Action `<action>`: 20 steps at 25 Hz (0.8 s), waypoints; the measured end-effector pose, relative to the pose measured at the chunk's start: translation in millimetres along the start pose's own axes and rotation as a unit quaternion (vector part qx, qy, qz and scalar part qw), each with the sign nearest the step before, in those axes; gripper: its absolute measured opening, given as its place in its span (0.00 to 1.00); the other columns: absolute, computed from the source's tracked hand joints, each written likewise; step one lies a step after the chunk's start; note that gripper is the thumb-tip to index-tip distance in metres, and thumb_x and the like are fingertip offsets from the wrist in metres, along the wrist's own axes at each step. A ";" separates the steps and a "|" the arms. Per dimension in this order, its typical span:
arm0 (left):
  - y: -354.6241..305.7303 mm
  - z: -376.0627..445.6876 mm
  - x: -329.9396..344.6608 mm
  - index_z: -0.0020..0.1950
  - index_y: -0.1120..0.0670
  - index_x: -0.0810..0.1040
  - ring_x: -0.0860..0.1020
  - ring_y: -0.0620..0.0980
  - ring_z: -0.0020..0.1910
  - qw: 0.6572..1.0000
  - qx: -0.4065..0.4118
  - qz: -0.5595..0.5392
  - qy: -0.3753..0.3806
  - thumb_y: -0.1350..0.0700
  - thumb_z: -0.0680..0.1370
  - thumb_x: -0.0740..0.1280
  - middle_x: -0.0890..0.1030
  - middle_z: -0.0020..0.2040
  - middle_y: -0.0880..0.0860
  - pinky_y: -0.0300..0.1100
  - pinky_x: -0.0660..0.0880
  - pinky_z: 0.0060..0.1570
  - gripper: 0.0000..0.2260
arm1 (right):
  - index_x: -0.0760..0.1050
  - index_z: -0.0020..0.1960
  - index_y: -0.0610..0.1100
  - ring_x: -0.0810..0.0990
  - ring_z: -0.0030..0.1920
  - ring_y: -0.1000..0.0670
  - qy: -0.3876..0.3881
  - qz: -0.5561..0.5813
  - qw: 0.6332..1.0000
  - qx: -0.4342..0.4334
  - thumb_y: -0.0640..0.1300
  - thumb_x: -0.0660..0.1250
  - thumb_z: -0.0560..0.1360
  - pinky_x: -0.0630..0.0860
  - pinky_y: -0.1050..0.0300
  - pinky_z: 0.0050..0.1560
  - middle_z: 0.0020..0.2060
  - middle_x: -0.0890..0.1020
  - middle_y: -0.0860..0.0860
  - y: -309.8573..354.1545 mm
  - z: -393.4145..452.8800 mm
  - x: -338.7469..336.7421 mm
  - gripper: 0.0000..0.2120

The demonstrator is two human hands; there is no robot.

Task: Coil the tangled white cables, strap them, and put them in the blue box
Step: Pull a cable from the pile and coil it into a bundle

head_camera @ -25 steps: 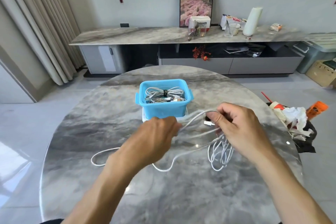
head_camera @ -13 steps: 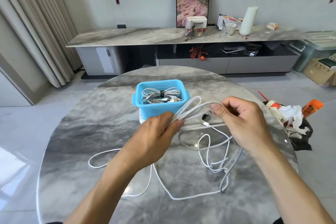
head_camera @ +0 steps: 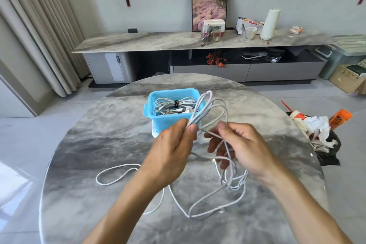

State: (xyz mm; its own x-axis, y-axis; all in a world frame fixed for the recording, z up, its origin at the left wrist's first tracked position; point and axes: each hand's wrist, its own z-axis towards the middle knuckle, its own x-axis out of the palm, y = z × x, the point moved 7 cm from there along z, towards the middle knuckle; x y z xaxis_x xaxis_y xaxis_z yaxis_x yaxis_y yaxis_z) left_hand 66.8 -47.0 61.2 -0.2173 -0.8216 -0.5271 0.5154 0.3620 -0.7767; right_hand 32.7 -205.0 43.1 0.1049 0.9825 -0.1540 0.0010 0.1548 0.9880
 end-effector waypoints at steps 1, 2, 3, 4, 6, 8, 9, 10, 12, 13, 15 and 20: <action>-1.4 -0.9 2.7 0.37 0.50 0.69 0.71 0.44 0.32 1.000 -0.002 0.002 -0.005 0.47 0.83 0.56 0.74 0.31 0.46 0.36 0.66 0.34 0.16 | 0.82 0.44 0.42 0.76 0.29 0.47 0.003 -0.014 1.000 -0.012 0.49 0.59 0.82 0.72 0.58 0.28 0.33 0.84 0.44 2.4 -1.6 8.2 0.18; -1.4 -0.7 4.0 0.37 0.52 0.69 0.72 0.44 0.32 1.000 -0.008 0.005 -0.011 0.49 0.84 0.56 0.75 0.31 0.47 0.35 0.66 0.34 0.16 | 0.81 0.42 0.43 0.75 0.28 0.50 0.002 -0.038 0.999 -0.027 0.50 0.58 0.82 0.70 0.60 0.29 0.31 0.84 0.47 5.2 -3.5 14.7 0.18; -1.0 -0.3 4.0 0.37 0.53 0.70 0.72 0.43 0.32 1.000 -0.018 0.005 -0.017 0.50 0.84 0.57 0.76 0.31 0.47 0.33 0.65 0.34 0.17 | 0.80 0.40 0.44 0.74 0.28 0.53 0.002 -0.061 0.997 -0.038 0.51 0.58 0.82 0.69 0.61 0.30 0.29 0.83 0.50 7.1 -4.7 20.3 0.19; -0.5 -0.2 3.2 0.37 0.52 0.70 0.72 0.41 0.31 0.999 -0.025 0.001 -0.023 0.51 0.84 0.57 0.76 0.31 0.45 0.31 0.64 0.33 0.16 | 0.79 0.38 0.45 0.74 0.27 0.56 0.004 -0.087 0.995 -0.045 0.52 0.57 0.83 0.68 0.62 0.31 0.28 0.82 0.52 8.4 -5.9 25.1 0.20; -1.3 -1.3 2.9 0.36 0.50 0.69 0.72 0.38 0.30 0.999 -0.031 -0.014 -0.029 0.52 0.83 0.58 0.75 0.29 0.39 0.30 0.63 0.31 0.15 | 0.77 0.36 0.47 0.76 0.28 0.58 0.000 -0.176 0.983 -0.047 0.55 0.56 0.83 0.69 0.61 0.34 0.27 0.81 0.54 9.5 -6.9 30.4 0.22; -2.0 -2.5 8.6 0.37 0.51 0.70 0.70 0.39 0.29 0.999 -0.041 -0.019 -0.018 0.46 0.81 0.60 0.74 0.29 0.38 0.32 0.62 0.30 0.14 | 0.72 0.35 0.49 0.80 0.35 0.53 -0.028 -0.296 0.952 -0.066 0.57 0.53 0.83 0.74 0.53 0.40 0.30 0.82 0.52 10.2 -7.9 28.5 0.22; -0.3 -3.6 13.0 0.39 0.52 0.71 0.70 0.40 0.30 0.999 -0.050 -0.013 -0.011 0.41 0.78 0.61 0.74 0.30 0.40 0.33 0.63 0.30 0.15 | 0.71 0.37 0.49 0.81 0.39 0.48 -0.039 -0.341 0.935 -0.085 0.56 0.51 0.82 0.75 0.50 0.41 0.33 0.82 0.50 12.3 -9.8 27.6 0.20; 2.6 -4.5 16.9 0.41 0.52 0.73 0.71 0.41 0.31 0.998 -0.058 -0.003 -0.008 0.38 0.76 0.62 0.75 0.31 0.42 0.35 0.65 0.32 0.17 | 0.71 0.41 0.49 0.81 0.41 0.44 -0.041 -0.366 0.925 -0.099 0.53 0.51 0.80 0.75 0.49 0.41 0.37 0.83 0.48 13.3 -11.2 28.0 0.15; 6.8 -3.6 16.6 0.43 0.53 0.77 0.73 0.41 0.32 0.998 -0.063 -0.006 -0.027 0.38 0.75 0.67 0.78 0.33 0.45 0.38 0.70 0.34 0.17 | 0.70 0.47 0.47 0.80 0.44 0.41 -0.027 -0.387 0.915 -0.112 0.50 0.52 0.77 0.75 0.47 0.42 0.41 0.83 0.46 13.8 -15.1 33.9 0.10; 10.0 -1.7 13.6 0.43 0.54 0.79 0.74 0.42 0.33 0.997 -0.062 -0.037 -0.034 0.42 0.76 0.69 0.79 0.33 0.47 0.42 0.73 0.36 0.15 | 0.69 0.49 0.47 0.80 0.44 0.41 -0.021 -0.393 0.911 -0.125 0.50 0.53 0.76 0.75 0.46 0.42 0.41 0.83 0.47 13.3 -17.1 37.7 0.09; 11.1 0.2 9.9 0.44 0.57 0.82 0.79 0.46 0.36 0.988 -0.066 -0.140 -0.013 0.50 0.76 0.69 0.83 0.37 0.52 0.49 0.77 0.38 0.10 | 0.68 0.52 0.48 0.80 0.43 0.41 -0.018 -0.386 0.911 -0.147 0.50 0.56 0.76 0.75 0.45 0.42 0.40 0.82 0.48 15.3 -18.4 41.9 0.07; -4.8 -2.6 9.8 0.42 0.57 0.81 0.76 0.41 0.32 0.976 -0.072 -0.207 -0.022 0.61 0.79 0.67 0.80 0.32 0.49 0.36 0.73 0.35 0.07 | 0.67 0.64 0.55 0.79 0.38 0.51 0.013 -0.312 0.937 -0.158 0.50 0.65 0.75 0.75 0.50 0.42 0.36 0.80 0.54 19.3 -16.0 42.2 0.18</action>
State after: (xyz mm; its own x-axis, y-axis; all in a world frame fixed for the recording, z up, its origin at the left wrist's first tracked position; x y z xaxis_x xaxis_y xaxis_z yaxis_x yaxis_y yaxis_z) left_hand 60.0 -55.6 58.8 -0.3446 -0.9273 -0.1460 0.2682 0.0518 -0.9620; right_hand 21.3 -159.0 55.5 0.1579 0.6920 -0.7044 -0.2405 0.7188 0.6523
